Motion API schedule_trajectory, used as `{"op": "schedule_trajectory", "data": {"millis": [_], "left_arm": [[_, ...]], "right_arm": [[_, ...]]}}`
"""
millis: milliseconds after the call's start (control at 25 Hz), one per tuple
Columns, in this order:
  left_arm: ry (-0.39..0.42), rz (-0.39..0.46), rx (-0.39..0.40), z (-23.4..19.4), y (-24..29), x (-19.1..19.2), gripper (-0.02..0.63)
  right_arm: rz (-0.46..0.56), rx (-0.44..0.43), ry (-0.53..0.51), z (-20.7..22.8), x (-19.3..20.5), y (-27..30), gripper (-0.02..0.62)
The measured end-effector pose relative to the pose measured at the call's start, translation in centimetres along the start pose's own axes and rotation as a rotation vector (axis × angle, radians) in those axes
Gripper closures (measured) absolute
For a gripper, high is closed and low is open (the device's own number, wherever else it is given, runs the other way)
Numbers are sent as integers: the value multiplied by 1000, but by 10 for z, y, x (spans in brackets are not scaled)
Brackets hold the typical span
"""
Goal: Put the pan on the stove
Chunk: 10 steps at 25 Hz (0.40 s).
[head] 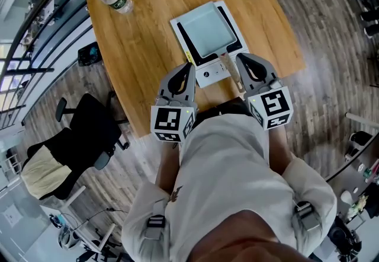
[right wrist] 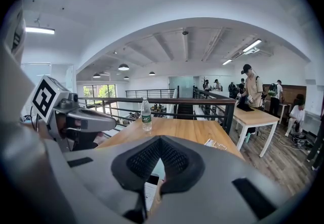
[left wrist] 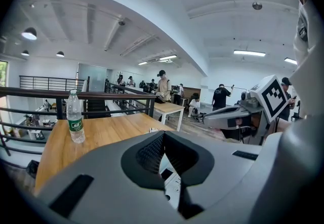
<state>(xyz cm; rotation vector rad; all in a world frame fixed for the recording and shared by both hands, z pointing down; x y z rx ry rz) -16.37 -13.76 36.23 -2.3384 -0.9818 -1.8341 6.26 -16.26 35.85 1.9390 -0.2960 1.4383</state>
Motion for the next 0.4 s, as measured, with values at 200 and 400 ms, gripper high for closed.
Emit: {"op": "schedule_trajectory", "data": {"millis": [200,400], "left_arm": [[1,-6,1,2,-1,3,588],[-2,-8,9,2,-4,5,588]], "right_arm": [[-5,-1,0,-2,2,-5,575],[-9,-6,-1,-6,2,-5,575]]}}
Point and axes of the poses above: the fingertips, and each gripper's own axes: y forward along the fingers, z to its right, x out of its underside, the point moved 10 cm from there along -y, backward along the fingers, and after that the axes turned 11 degrees about -y, right-handed, at the moved point
